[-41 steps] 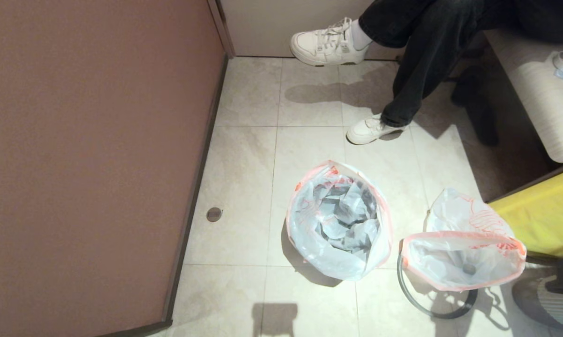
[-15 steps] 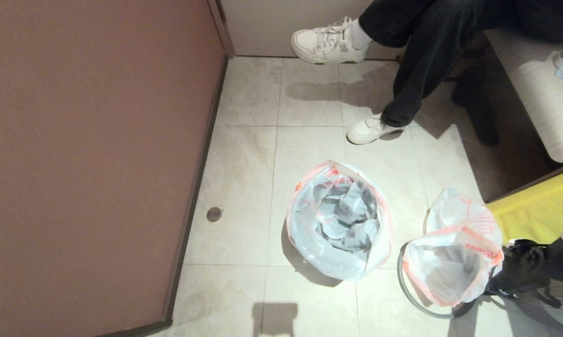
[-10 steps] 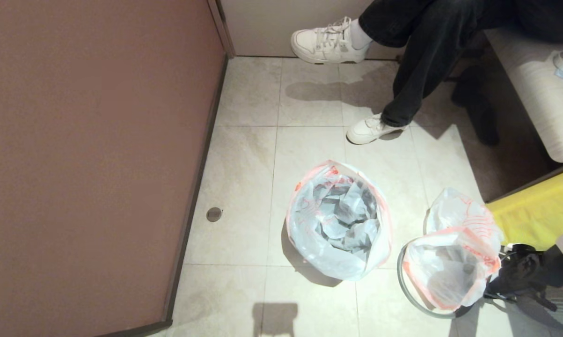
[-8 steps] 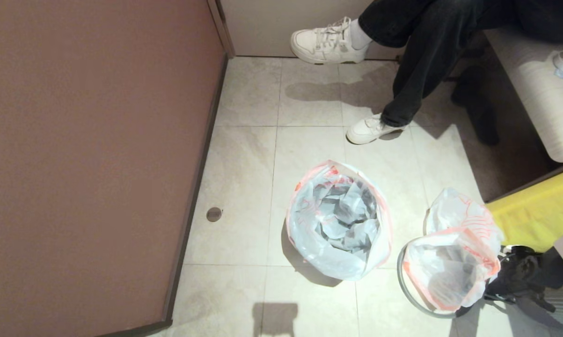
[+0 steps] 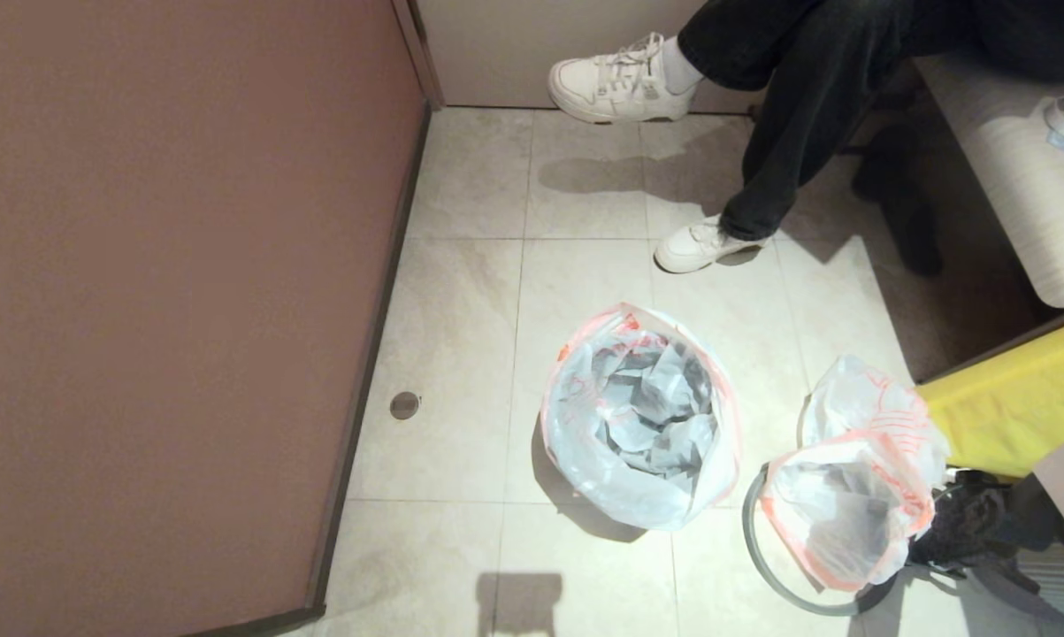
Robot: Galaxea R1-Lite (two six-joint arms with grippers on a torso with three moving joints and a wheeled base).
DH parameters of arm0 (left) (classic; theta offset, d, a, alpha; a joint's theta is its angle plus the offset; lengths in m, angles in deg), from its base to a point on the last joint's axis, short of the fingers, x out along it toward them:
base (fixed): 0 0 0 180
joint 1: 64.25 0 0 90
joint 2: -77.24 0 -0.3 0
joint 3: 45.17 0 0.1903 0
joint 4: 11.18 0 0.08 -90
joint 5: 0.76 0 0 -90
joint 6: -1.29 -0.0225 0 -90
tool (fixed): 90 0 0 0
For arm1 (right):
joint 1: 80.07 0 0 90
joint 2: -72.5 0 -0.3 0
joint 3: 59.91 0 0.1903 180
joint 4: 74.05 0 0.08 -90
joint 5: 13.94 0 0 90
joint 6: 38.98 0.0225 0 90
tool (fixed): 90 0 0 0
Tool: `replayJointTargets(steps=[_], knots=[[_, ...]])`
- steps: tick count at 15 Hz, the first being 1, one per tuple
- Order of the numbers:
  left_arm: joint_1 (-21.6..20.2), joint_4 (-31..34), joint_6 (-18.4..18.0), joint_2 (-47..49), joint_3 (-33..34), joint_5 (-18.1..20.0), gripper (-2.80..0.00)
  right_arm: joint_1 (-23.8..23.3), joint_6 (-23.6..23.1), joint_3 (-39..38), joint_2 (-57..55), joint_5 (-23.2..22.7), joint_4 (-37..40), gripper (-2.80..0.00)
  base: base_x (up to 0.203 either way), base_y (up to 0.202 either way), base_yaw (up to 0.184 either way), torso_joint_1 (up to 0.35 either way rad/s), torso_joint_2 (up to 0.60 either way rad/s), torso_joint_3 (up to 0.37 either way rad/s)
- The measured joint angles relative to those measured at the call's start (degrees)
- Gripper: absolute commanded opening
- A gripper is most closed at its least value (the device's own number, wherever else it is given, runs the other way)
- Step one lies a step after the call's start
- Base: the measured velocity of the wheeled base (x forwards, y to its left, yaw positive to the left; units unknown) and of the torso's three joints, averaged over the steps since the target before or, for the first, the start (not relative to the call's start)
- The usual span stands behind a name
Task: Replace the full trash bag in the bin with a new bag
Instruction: Place the trash can ring on the trash can
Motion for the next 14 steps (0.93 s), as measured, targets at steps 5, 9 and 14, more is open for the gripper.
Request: replayJointTargets(steps=[5, 9, 14], knots=[[0.0, 0.0, 0.03, 0.0, 0.0, -0.02, -2.8, 0.08, -0.54, -6.96, 4.68, 1.93, 0.78, -2.8, 0.0, 0.0, 0.0, 0.0, 0.0, 0.0], [0.0, -0.02, 0.03, 0.0, 0.0, 0.0, -2.8, -0.7, -0.06, -19.03, 17.47, 2.21, 1.83, -2.8, 0.0, 0.0, 0.0, 0.0, 0.0, 0.0], [0.0, 0.0, 0.0, 0.0, 0.0, 0.0, -2.8, -2.21, 0.63, -25.54, 38.26, 2.43, 17.24, -2.8, 0.0, 0.0, 0.0, 0.0, 0.0, 0.0]])
